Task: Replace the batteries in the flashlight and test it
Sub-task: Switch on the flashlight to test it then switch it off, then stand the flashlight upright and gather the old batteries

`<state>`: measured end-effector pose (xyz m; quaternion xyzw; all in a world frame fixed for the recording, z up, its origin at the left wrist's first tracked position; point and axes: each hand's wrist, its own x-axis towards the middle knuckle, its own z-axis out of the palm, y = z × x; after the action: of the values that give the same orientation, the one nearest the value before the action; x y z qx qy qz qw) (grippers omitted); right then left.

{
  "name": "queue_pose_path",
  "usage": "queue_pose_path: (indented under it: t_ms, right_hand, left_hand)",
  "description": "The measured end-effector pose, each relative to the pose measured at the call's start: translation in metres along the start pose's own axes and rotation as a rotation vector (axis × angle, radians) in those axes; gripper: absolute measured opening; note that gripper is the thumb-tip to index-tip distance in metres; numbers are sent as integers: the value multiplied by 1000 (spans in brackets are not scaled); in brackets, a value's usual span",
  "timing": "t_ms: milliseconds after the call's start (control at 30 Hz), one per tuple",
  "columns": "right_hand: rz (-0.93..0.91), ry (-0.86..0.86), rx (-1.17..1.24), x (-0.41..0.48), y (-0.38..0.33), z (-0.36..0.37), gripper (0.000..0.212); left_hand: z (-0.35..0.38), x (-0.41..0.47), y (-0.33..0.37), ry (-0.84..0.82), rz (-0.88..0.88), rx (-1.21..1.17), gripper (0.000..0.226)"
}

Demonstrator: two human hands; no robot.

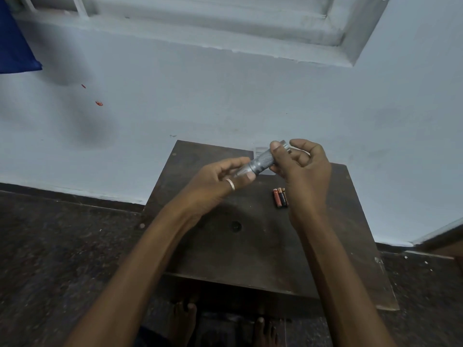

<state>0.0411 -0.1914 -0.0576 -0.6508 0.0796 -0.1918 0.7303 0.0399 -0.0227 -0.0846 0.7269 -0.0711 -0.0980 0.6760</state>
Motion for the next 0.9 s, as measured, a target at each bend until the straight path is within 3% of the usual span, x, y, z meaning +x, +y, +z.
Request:
queue_pose_path:
  t_ms: [167, 333, 467, 633, 767, 900]
  right_hand:
    - [-82, -56, -173, -11, 1, 15, 37]
    - [-146, -166, -381, -23, 11, 31, 25]
    - [-192, -283, -641, -32, 26, 44, 15]
    - [-152, -290, -635, -21, 37, 70, 16]
    - [-174, -348, -627, 3, 43, 103, 19]
    - [-178, -393, -652, 27, 50, 135, 20]
  left_hand:
    - [-1, 1, -6, -2, 97, 135, 37]
    - [-6, -1, -10, 70, 162, 119, 25]
    - [-14, -1, -15, 145, 114, 127, 35]
    - [-25, 12, -16, 350, 131, 435, 40]
    - [-44, 37, -13, 569, 112, 494, 33]
    - [-66, 61, -11, 618, 85, 543, 27]
